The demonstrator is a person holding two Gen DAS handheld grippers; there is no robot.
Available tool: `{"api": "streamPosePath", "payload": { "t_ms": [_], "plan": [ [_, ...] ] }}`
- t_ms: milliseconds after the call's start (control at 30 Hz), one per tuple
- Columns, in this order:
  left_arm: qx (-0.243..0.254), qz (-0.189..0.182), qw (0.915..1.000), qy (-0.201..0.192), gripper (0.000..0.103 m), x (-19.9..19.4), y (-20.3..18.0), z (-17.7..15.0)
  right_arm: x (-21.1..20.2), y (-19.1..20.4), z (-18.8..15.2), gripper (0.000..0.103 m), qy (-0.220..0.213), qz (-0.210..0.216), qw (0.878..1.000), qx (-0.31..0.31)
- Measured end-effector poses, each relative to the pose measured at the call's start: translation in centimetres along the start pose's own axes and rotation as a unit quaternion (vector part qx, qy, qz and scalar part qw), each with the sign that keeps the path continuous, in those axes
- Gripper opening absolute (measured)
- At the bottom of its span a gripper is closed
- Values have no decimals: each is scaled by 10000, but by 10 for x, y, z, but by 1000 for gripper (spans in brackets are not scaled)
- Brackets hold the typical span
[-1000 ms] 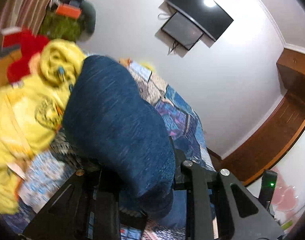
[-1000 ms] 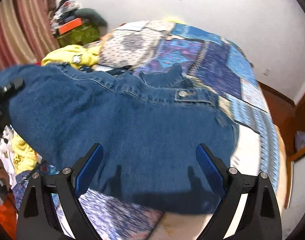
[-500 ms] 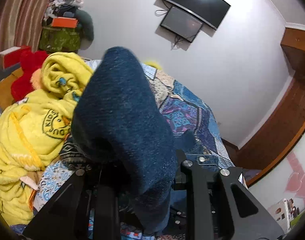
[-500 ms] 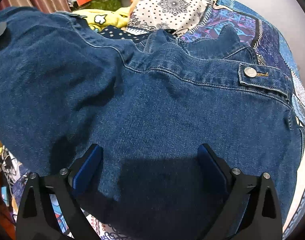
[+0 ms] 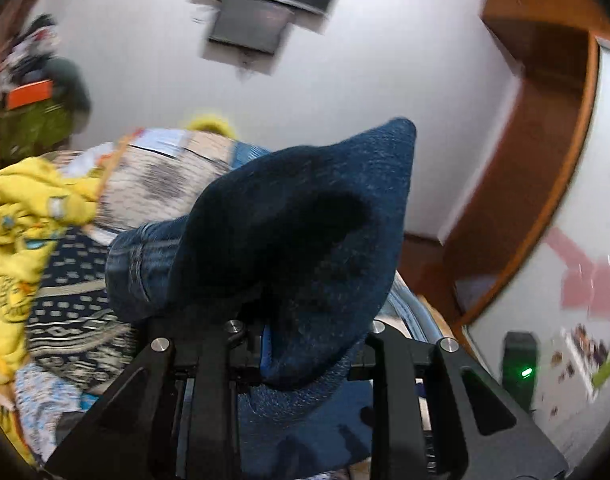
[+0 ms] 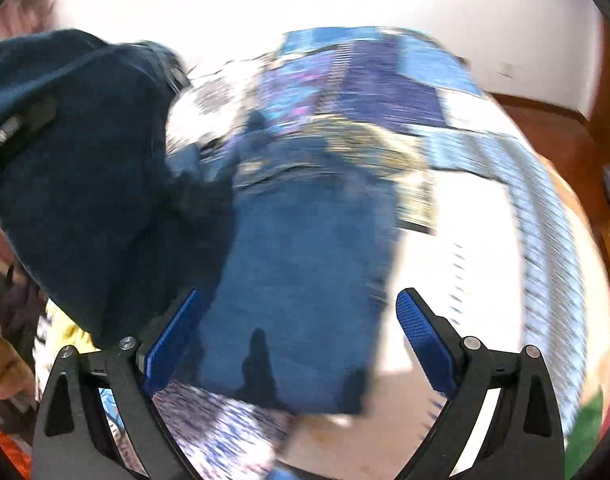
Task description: Fold large clothes
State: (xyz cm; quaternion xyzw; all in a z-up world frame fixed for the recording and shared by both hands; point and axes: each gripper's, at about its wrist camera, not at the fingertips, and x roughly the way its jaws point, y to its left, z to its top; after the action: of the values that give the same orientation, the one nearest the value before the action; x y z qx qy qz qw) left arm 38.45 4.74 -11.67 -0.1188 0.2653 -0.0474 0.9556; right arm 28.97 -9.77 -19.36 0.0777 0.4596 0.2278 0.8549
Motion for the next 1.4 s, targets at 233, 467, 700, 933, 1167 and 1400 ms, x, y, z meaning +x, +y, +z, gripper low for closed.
{"api": "streamPosePath", "payload": {
  "t_ms": [233,467,700,933,1167,1400],
  "plan": [
    [1170,-165,9867,1113,24,61,-71,-62,-29,-69,-39,97,9,-412,9952,890],
    [1813,-82,9638,1955,25,76,-72,-118,-57,-105,-73,97,77,-713,9908,1146],
    [2102,-157,9507,2273,42,59,-74,-127,-92,-111,-79,97,-151,-774,9901,1159],
    [1952,-577,9517,2298,65,14,-59,-120,-108,-80,-61,97,-450,-736,9944,603],
    [1272,-6,9751,1819,84,-19,5,-82,-96,-30,-31,97,-577,-542,9967,-185],
    [521,640,9780,1917,87,7,83,-69,-40,27,-6,97,-186,-246,9923,-1196]
  ]
}}
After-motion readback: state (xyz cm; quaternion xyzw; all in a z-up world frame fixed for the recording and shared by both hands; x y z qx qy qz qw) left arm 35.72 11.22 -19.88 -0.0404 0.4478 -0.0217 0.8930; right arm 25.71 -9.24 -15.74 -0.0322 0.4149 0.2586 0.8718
